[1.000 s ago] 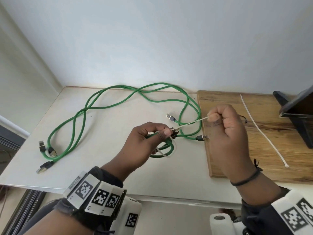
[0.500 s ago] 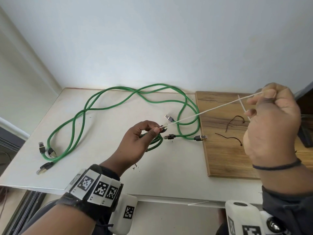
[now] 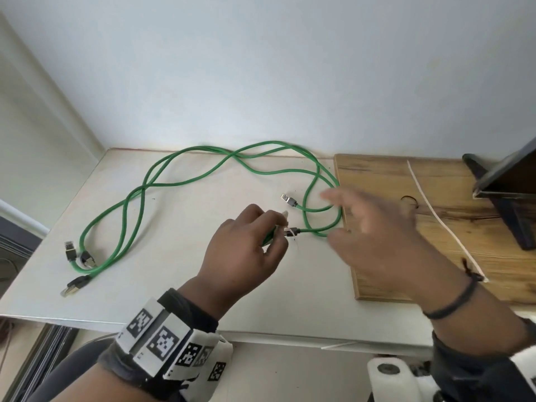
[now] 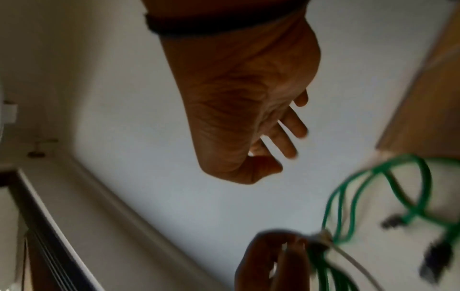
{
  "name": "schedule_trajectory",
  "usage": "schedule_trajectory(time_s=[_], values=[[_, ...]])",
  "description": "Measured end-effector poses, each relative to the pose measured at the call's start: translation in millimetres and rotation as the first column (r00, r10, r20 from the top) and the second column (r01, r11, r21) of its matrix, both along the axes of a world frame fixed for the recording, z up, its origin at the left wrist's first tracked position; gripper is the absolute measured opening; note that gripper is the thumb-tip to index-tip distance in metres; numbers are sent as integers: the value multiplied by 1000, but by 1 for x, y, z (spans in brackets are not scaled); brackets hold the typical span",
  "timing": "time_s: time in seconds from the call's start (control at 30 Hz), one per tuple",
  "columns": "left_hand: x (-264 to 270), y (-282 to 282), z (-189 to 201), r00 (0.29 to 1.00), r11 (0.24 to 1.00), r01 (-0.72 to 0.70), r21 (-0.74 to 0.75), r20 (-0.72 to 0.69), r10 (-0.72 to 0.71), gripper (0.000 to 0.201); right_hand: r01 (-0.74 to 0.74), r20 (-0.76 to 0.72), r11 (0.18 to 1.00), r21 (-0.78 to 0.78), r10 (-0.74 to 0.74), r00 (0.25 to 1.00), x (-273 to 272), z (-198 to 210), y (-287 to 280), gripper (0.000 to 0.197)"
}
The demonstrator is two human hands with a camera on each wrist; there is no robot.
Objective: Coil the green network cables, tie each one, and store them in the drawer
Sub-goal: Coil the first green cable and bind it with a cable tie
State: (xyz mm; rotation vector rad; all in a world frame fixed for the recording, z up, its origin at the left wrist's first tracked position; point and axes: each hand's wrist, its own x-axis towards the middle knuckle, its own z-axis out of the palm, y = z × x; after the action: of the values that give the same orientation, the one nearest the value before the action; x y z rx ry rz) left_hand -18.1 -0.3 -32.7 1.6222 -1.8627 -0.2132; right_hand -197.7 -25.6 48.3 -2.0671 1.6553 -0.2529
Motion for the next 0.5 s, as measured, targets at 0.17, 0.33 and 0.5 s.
schedule_trajectory(time_s=[0.17, 0.33, 0.5], values=[[-8, 6, 2, 994, 993, 101, -56, 51, -99, 26, 24, 398, 914, 405, -199, 895, 23, -38, 9, 22], [-5, 3, 0, 990, 995, 98, -32, -98, -100, 23, 35, 555, 766, 642, -495, 668, 22, -40, 3, 26], [-11, 4, -5, 965, 992, 63, -110, -245, -89, 15, 31, 578, 677, 735, -650, 493, 34, -40, 10, 52]])
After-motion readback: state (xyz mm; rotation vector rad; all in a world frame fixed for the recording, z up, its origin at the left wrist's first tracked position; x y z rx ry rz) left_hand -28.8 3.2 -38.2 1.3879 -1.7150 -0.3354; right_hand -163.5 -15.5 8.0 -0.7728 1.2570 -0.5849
